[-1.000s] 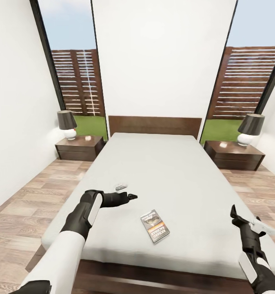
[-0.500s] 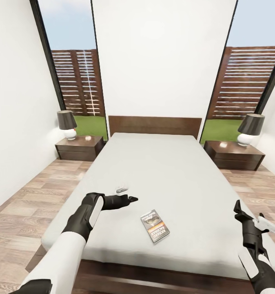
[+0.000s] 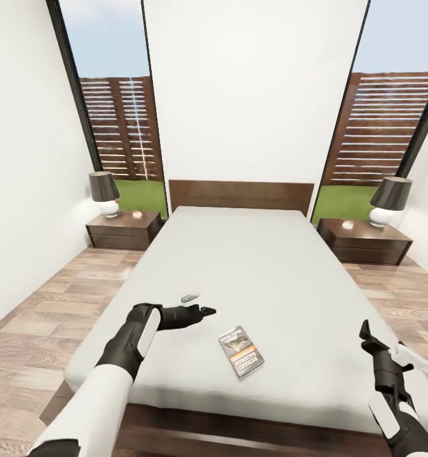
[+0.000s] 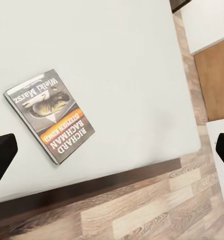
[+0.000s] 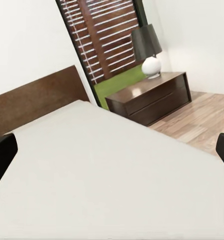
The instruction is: In the bedroom, move the book from the bed onto either nightstand, and place the two sandals side by side next to the bed.
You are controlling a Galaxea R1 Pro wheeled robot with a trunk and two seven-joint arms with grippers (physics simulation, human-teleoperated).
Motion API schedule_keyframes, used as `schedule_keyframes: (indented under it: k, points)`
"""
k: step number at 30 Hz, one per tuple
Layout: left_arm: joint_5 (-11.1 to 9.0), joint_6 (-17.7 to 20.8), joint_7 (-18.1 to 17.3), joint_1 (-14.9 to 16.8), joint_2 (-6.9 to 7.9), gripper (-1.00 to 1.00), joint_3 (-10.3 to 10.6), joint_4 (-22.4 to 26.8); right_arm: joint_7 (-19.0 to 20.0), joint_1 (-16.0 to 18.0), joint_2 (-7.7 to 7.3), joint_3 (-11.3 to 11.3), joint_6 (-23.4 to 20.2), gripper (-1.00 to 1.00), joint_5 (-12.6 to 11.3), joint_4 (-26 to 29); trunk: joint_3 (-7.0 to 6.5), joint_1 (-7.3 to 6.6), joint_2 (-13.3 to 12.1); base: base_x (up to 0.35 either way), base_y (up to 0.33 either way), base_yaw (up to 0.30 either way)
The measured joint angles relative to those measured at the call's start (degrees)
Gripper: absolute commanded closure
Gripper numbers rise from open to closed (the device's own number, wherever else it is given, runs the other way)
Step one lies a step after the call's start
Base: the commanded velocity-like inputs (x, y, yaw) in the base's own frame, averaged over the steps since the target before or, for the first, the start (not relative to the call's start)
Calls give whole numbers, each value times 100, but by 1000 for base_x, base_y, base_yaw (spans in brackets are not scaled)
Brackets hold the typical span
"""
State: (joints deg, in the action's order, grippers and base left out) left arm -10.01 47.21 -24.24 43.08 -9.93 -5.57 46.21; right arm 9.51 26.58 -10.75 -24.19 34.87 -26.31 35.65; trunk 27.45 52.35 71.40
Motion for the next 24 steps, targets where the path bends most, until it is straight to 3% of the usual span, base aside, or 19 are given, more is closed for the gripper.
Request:
schedule_keyframes:
  k: [20, 21, 24]
  points:
    - [-660, -3, 30, -20, 0, -100, 31, -1, -25, 7, 2, 41, -25, -100, 45, -644, 0, 0, 0, 0, 0, 0]
    - [-1118, -2, 29, -19, 0, -100, 31, -1, -25, 6, 2, 43, -26, -100, 43, -834, 0, 0, 0, 0, 0, 0]
    - [-1127, -4, 30, -20, 0, -100, 34, -4, -25, 7, 3, 47, -25, -100, 121, -832, 0, 0, 0, 0, 0, 0]
